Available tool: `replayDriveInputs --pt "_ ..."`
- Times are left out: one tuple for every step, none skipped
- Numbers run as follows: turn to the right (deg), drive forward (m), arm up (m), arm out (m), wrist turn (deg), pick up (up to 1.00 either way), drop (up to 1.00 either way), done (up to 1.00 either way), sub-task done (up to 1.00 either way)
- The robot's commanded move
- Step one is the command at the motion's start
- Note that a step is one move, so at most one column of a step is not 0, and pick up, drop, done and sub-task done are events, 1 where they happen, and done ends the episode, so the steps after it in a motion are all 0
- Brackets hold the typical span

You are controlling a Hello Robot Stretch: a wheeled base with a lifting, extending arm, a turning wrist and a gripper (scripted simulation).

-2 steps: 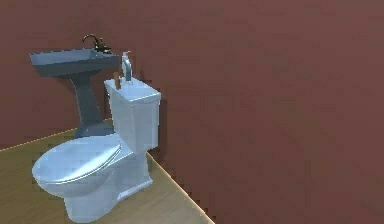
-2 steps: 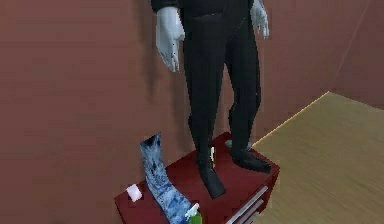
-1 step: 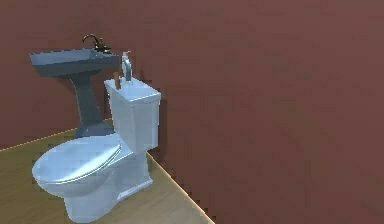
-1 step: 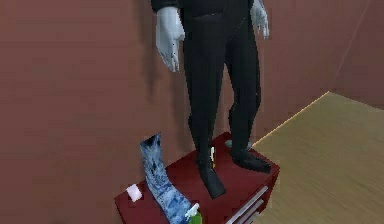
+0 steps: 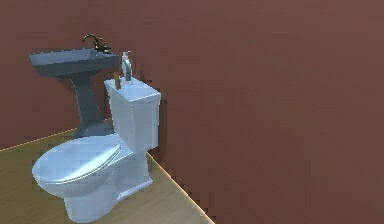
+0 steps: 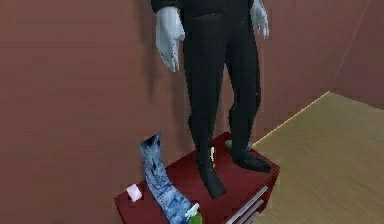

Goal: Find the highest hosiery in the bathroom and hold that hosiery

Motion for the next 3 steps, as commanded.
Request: replayDriveInputs --pt "0.0 0.00 0.00 0.14 0.0 0.00 0.00 0.00 0.00" --pt "0.0 0.00 0.00 0.00 45.0 0.00 0.00 0.00 0.00" --pt "0.0 0.00 0.00 0.00 45.0 0.00 0.00 0.00 0.00"
